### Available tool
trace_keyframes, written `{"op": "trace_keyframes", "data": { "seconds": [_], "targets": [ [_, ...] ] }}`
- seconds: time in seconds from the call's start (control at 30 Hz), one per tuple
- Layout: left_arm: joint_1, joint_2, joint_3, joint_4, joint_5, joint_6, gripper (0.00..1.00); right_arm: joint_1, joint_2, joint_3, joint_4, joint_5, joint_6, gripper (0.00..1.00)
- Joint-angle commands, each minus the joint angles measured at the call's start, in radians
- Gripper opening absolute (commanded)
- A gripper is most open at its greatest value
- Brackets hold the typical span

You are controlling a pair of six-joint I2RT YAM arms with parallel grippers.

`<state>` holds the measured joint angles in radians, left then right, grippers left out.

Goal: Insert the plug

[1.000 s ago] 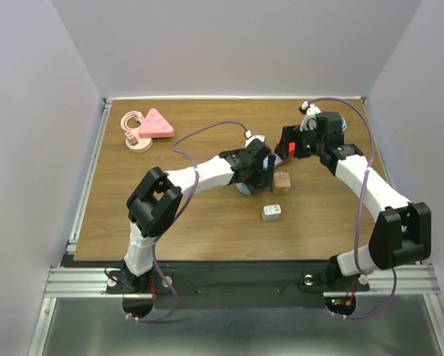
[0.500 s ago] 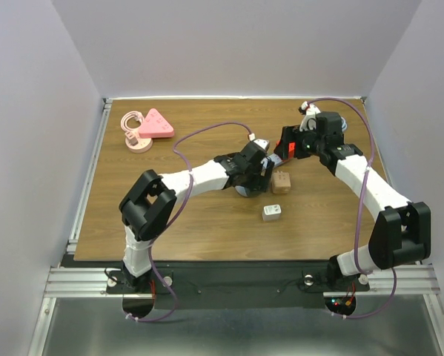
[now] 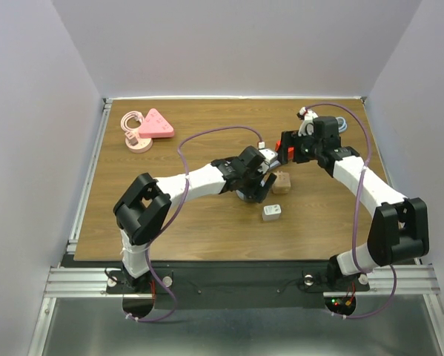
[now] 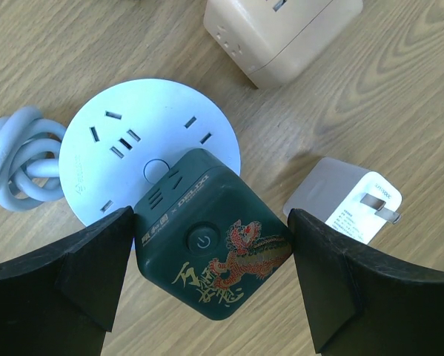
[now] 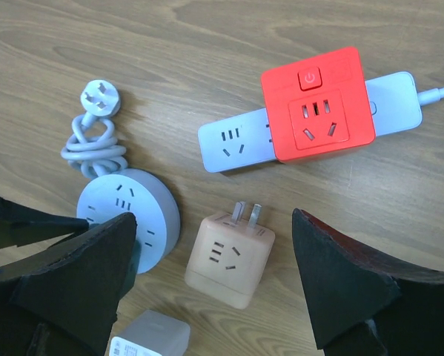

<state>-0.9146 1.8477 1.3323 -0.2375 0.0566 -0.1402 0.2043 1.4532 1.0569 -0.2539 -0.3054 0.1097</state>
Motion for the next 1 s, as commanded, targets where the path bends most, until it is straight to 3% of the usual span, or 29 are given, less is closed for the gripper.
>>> {"op": "trace_keyframes", "data": {
  "seconds": [0.0, 0.1, 0.4, 0.8, 0.83, 0.97],
  "targets": [
    [-0.001, 0.007, 0.007, -0.139, -0.034, -0.079, 0.80, 0.003, 0.004, 0.012, 0.031, 0.022, 0.002, 0.90],
    [-0.001, 0.001, 0.014, -0.120, -0.047, -0.194, 0.99, 0.003, 0.006, 0.015, 0.028, 0.028, 0.001, 0.90],
    [-0.003, -0.039, 0.038, -0.126, -0.188, -0.367, 0.99, 0.003, 0.018, 0.015, 0.025, 0.025, -0.005, 0.90],
    [-0.007, -0.051, 0.036, -0.123, -0.265, -0.383, 0.99, 0.004, 0.024, 0.018, 0.027, -0.008, -0.011, 0.90],
    [-0.007, -0.056, 0.034, -0.120, -0.280, -0.375, 0.98, 0.006, 0.024, 0.017, 0.025, -0.008, -0.011, 0.90],
    [-0.007, -0.070, 0.027, -0.114, -0.282, -0.283, 0.76, 0.007, 0.026, 0.012, 0.025, -0.001, -0.013, 0.90]
  ]
}}
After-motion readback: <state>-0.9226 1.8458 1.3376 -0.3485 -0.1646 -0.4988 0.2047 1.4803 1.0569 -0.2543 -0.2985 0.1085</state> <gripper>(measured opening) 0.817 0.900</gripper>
